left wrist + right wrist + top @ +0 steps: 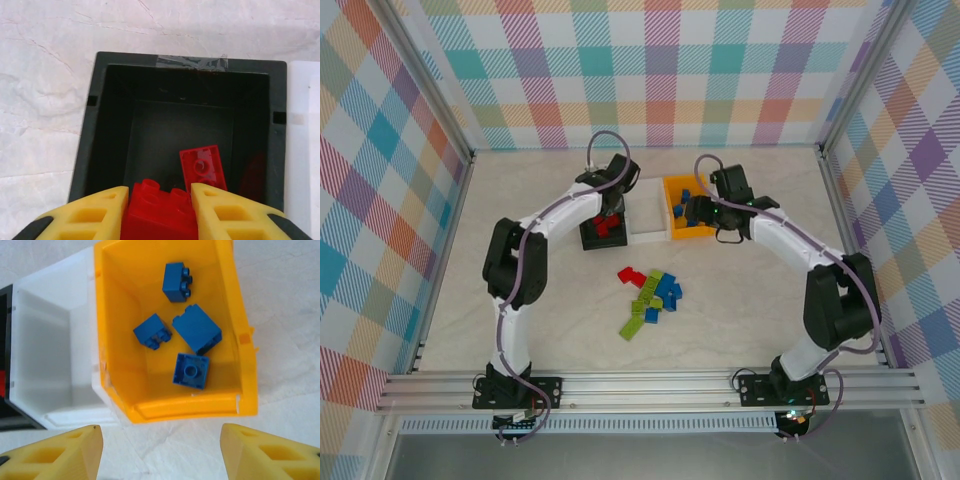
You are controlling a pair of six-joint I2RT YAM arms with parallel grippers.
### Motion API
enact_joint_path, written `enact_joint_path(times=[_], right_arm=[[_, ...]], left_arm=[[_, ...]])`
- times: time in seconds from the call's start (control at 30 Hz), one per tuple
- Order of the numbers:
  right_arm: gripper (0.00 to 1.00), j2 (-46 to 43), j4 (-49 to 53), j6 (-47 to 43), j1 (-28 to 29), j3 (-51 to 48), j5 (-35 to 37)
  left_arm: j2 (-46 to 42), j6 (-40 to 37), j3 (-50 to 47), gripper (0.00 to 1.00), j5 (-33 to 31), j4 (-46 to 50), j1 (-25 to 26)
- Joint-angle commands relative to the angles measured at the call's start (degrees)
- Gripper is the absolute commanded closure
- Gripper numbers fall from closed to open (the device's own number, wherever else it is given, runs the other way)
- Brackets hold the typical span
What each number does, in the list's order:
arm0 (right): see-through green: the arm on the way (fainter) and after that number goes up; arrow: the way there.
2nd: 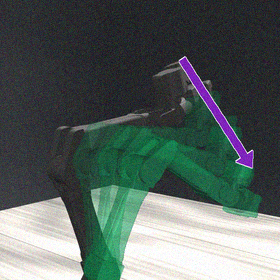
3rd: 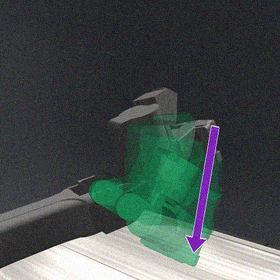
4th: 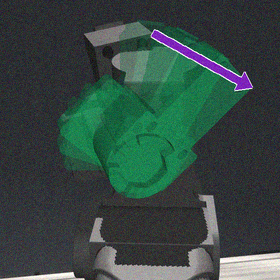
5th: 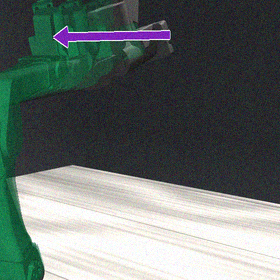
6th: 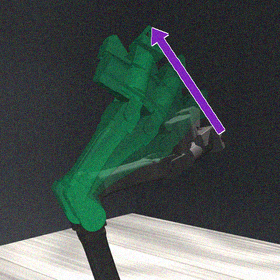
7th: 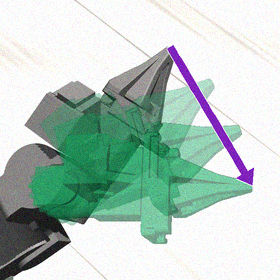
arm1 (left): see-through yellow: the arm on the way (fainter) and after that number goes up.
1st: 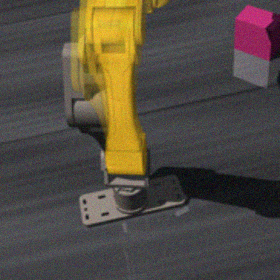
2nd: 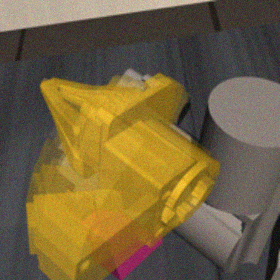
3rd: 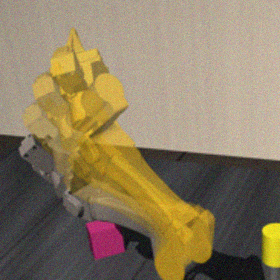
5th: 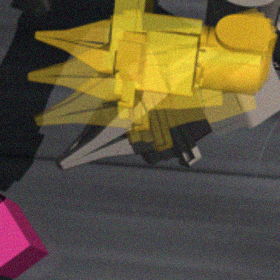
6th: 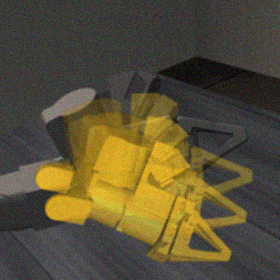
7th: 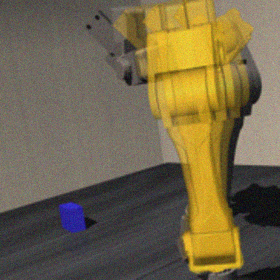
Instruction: Sort the legos into containers by color
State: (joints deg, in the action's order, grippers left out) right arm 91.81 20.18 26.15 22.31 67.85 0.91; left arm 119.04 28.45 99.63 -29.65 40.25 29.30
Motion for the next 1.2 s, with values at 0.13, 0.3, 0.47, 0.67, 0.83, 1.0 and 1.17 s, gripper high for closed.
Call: enact_joint_path(times=[0.13,0.3,0.47,0.67,0.83,1.0,1.17], right_arm=[[0.29,-8.4,0.8,-1.3,4.2,-6.8,-3.6],[0.29,-12.1,4.0,-3.2,9.1,-10.5,-5.1],[0.31,-13.4,6.8,-2.9,15.8,-15.4,-4.3],[0.34,-13.3,6.6,1.0,22.3,-21.7,-3.5],[0.4,-13.6,2.3,4.0,22.9,-25.0,0.3],[0.48,-8.9,-1.4,3.6,19.8,-22.0,-1.5],[0.49,-5.6,-1.5,3.1,19.2,-18.3,-0.3]], left_arm=[[-3.7,-1.1,3.4,0.22,1.8,2.7,0.9],[-15.4,-0.1,-4.8,0.06,3.7,-1.2,4.7],[-29.8,2.9,-18.8,0.0,8.0,-5.9,8.7],[-42.2,7.1,-36.3,0.0,10.6,-8.7,12.8],[-48.1,10.3,-45.9,0.0,11.3,-8.2,13.3],[-49.6,11.8,-49.6,0.0,11.0,-7.9,13.3],[-50.1,11.9,-50.1,0.0,10.4,-7.8,13.3]])
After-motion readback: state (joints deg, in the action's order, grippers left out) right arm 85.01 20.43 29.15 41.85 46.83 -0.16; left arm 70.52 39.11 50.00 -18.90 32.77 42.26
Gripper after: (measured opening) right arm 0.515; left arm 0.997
